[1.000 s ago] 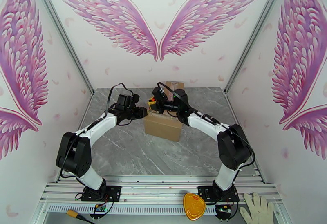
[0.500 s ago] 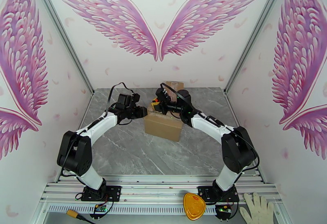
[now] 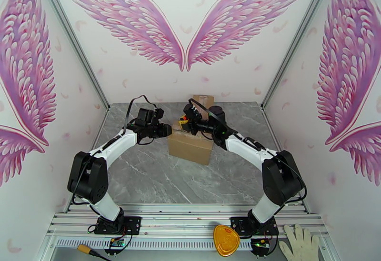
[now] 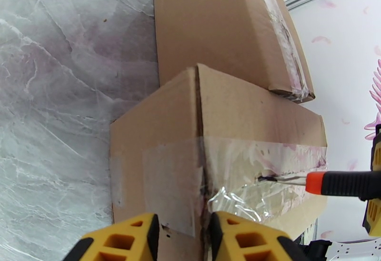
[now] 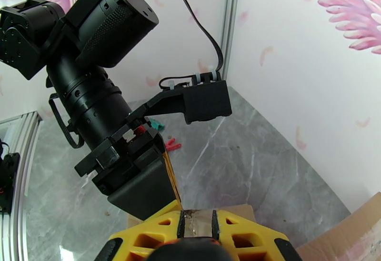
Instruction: Unpack the express box
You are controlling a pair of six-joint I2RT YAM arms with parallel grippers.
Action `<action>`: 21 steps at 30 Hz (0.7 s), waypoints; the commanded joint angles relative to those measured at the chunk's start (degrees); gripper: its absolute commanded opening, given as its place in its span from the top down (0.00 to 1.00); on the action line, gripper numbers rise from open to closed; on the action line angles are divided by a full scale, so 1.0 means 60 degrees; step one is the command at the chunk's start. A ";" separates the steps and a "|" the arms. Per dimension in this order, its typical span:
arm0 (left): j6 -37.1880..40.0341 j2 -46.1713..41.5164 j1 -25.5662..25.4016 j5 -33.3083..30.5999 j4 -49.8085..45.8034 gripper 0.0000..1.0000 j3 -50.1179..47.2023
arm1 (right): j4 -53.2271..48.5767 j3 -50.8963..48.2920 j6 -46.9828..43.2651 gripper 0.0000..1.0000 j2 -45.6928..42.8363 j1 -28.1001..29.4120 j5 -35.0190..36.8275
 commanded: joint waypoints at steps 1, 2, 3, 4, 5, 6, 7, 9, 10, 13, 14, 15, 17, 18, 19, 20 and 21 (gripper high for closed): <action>0.0265 0.0865 0.0080 -0.1272 -0.1676 0.65 -0.0433 | -0.0353 -0.0213 -0.0215 1.00 -0.0426 -0.0164 0.0226; 0.0279 0.0878 0.0080 -0.1274 -0.1687 0.65 -0.0416 | -0.0386 -0.0241 -0.0234 1.00 -0.0473 -0.0170 0.0244; 0.0278 0.0885 0.0080 -0.1268 -0.1690 0.65 -0.0418 | -0.0387 -0.0265 -0.0257 1.00 -0.0501 -0.0181 0.0260; 0.0293 0.0893 0.0080 -0.1288 -0.1703 0.65 -0.0418 | -0.0407 -0.0313 -0.0260 1.00 -0.0535 -0.0193 0.0301; 0.0294 0.0900 0.0080 -0.1268 -0.1705 0.65 -0.0413 | -0.0387 -0.0348 -0.0267 1.00 -0.0593 -0.0194 0.0332; 0.0307 0.0900 0.0080 -0.1283 -0.1715 0.65 -0.0411 | -0.0376 -0.0368 -0.0275 1.00 -0.0623 -0.0209 0.0358; 0.0308 0.0899 0.0080 -0.1271 -0.1712 0.65 -0.0418 | -0.0386 -0.0381 -0.0287 1.00 -0.0650 -0.0222 0.0365; 0.0313 0.0899 0.0079 -0.1285 -0.1720 0.66 -0.0409 | -0.0453 -0.0398 -0.0329 1.00 -0.0690 -0.0236 0.0372; 0.0316 0.0899 0.0079 -0.1287 -0.1720 0.66 -0.0418 | -0.0460 -0.0411 -0.0334 1.00 -0.0711 -0.0252 0.0385; 0.0309 0.0902 0.0080 -0.1295 -0.1719 0.66 -0.0418 | -0.0461 -0.0472 -0.0353 1.00 -0.0765 -0.0295 0.0409; 0.0313 0.0906 0.0080 -0.1296 -0.1723 0.66 -0.0426 | -0.0475 -0.0480 -0.0362 1.00 -0.0782 -0.0301 0.0404; 0.0309 0.0900 0.0080 -0.1310 -0.1732 0.66 -0.0417 | -0.0490 -0.0484 -0.0381 1.00 -0.0788 -0.0311 0.0401; 0.0309 0.0915 0.0080 -0.1297 -0.1734 0.66 -0.0418 | -0.0562 -0.0484 -0.0409 1.00 -0.0841 -0.0341 0.0409; 0.0304 0.0917 0.0081 -0.1277 -0.1721 0.67 -0.0418 | -0.0588 -0.0506 -0.0431 1.00 -0.0858 -0.0355 0.0416; 0.0296 0.0929 0.0080 -0.1261 -0.1706 0.67 -0.0418 | -0.0607 -0.0521 -0.0434 1.00 -0.0886 -0.0365 0.0410; 0.0295 0.0940 0.0081 -0.1267 -0.1701 0.67 -0.0390 | -0.0633 -0.0528 -0.0425 1.00 -0.0902 -0.0368 0.0402; 0.0293 0.0951 0.0080 -0.1248 -0.1712 0.67 -0.0382 | -0.0651 -0.0553 -0.0432 1.00 -0.0930 -0.0382 0.0407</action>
